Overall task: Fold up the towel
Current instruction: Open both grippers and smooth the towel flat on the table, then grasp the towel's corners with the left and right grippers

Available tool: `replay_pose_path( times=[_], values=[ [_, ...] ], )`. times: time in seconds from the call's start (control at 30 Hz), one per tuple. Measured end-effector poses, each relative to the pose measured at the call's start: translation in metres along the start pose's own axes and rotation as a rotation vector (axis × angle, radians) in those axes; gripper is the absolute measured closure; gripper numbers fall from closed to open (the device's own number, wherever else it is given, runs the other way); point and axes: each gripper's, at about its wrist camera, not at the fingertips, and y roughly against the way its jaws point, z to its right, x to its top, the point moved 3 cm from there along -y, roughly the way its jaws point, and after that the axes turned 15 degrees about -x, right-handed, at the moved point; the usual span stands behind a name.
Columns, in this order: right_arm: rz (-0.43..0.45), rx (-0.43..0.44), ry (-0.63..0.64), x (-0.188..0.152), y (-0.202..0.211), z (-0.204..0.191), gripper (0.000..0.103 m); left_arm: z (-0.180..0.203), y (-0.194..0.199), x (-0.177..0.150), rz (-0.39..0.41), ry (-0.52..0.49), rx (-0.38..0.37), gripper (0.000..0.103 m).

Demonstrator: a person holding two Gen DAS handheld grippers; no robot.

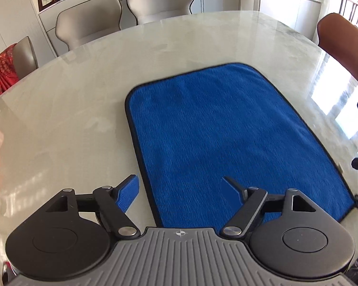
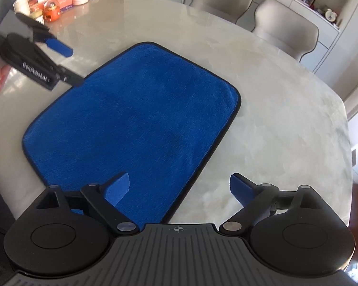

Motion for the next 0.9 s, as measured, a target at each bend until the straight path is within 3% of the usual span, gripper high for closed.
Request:
replay_pose_path(
  times=[0.1, 0.27, 0.4, 0.53, 0.73, 0.9],
  values=[
    [0.038, -0.009, -0.015, -0.022, 0.017, -0.007, 0.011, 0.01, 0.012, -0.024, 0.008, 0.007, -0.007, 0.023],
    [0.018, -0.031, -0.053, -0.056, 0.029, -0.015, 0.016, 0.019, 0.028, -0.072, 0.01, 0.048, 0.006, 0.023],
    [-0.012, -0.021, -0.108, -0.079, 0.034, -0.018, 0.035, 0.019, 0.034, -0.097, 0.01, 0.107, 0.021, 0.023],
    [-0.059, 0.001, -0.137, -0.094, 0.029, -0.023, 0.044, 0.02, 0.035, -0.11, 0.011, 0.116, 0.022, 0.023],
    [-0.089, 0.009, -0.155, -0.109, 0.023, -0.028, 0.045, 0.016, 0.027, -0.121, 0.002, 0.143, 0.01, 0.023],
    [-0.116, 0.02, -0.186, -0.116, 0.02, -0.03, 0.053, 0.017, 0.023, -0.124, 0.002, 0.141, -0.013, 0.024]
  ],
)
